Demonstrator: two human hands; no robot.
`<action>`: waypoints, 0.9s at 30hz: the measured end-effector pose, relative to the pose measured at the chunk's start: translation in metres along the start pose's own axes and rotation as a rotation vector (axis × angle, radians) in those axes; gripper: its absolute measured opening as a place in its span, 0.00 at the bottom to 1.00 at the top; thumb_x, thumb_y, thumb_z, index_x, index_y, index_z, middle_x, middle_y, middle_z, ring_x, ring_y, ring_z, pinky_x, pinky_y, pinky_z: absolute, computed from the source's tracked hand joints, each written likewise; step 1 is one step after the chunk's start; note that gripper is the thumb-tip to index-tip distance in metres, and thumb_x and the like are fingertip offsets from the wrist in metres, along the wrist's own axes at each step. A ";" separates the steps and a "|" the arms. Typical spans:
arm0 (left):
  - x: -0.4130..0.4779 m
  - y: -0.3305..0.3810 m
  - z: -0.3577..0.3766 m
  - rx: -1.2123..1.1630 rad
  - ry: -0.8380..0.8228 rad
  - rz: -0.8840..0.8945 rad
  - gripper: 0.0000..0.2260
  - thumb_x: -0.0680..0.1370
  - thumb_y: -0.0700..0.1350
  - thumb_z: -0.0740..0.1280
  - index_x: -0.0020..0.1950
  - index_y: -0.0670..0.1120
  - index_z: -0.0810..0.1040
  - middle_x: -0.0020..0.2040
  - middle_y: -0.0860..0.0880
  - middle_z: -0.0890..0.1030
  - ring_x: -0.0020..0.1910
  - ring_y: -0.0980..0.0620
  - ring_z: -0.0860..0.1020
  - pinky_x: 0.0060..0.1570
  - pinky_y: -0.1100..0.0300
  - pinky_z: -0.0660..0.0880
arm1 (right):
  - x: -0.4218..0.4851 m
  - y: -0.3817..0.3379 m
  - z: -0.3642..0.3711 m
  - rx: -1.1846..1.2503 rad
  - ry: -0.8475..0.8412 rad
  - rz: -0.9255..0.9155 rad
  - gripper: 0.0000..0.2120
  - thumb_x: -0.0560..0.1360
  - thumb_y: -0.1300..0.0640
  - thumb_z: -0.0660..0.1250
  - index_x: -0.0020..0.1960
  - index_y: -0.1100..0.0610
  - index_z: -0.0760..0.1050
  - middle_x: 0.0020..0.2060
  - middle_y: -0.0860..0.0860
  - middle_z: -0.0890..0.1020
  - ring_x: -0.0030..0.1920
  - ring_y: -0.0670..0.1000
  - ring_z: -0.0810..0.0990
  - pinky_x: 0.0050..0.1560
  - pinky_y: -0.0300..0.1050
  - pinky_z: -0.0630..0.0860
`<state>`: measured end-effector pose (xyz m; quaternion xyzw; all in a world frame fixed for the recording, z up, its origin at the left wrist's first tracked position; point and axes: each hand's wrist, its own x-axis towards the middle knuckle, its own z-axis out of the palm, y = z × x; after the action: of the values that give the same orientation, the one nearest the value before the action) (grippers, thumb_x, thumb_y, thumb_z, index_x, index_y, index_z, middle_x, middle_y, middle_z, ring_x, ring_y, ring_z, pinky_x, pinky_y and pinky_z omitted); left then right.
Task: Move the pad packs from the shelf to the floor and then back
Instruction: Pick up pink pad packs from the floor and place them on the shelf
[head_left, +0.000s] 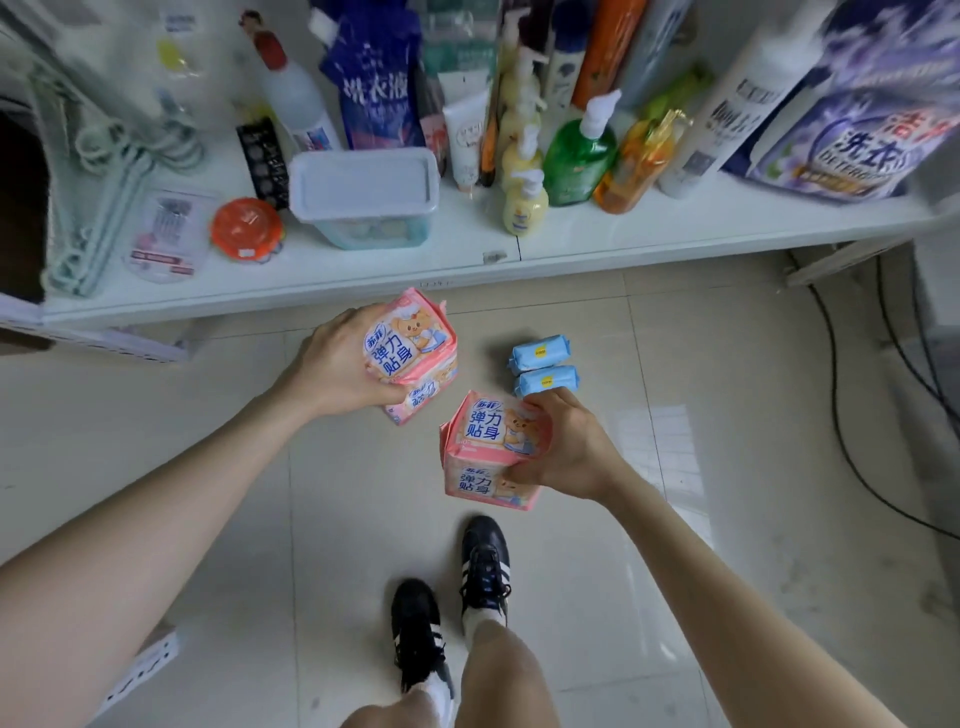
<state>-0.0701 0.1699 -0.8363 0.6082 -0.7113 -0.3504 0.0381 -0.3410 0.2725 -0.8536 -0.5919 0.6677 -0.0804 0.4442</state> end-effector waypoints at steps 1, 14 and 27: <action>-0.013 0.007 -0.015 0.001 -0.001 -0.004 0.40 0.58 0.51 0.78 0.69 0.60 0.69 0.59 0.55 0.79 0.58 0.51 0.76 0.51 0.60 0.69 | -0.009 -0.013 -0.012 -0.009 -0.008 -0.004 0.38 0.58 0.52 0.80 0.65 0.56 0.71 0.55 0.48 0.73 0.53 0.49 0.75 0.54 0.46 0.75; -0.207 0.112 -0.216 0.028 0.067 0.093 0.39 0.59 0.53 0.78 0.69 0.58 0.70 0.53 0.61 0.79 0.51 0.58 0.77 0.48 0.62 0.73 | -0.182 -0.211 -0.143 -0.118 -0.034 -0.178 0.32 0.59 0.49 0.82 0.58 0.58 0.76 0.52 0.51 0.78 0.51 0.52 0.78 0.54 0.49 0.77; -0.364 0.215 -0.400 0.013 0.144 0.188 0.44 0.54 0.63 0.75 0.68 0.56 0.71 0.54 0.62 0.80 0.50 0.64 0.80 0.51 0.61 0.79 | -0.329 -0.364 -0.262 -0.185 -0.034 -0.389 0.29 0.56 0.42 0.79 0.52 0.56 0.78 0.46 0.54 0.83 0.42 0.50 0.82 0.41 0.50 0.77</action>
<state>0.0352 0.3175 -0.2832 0.5628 -0.7627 -0.2961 0.1179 -0.2907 0.3424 -0.3035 -0.7493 0.5378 -0.0929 0.3751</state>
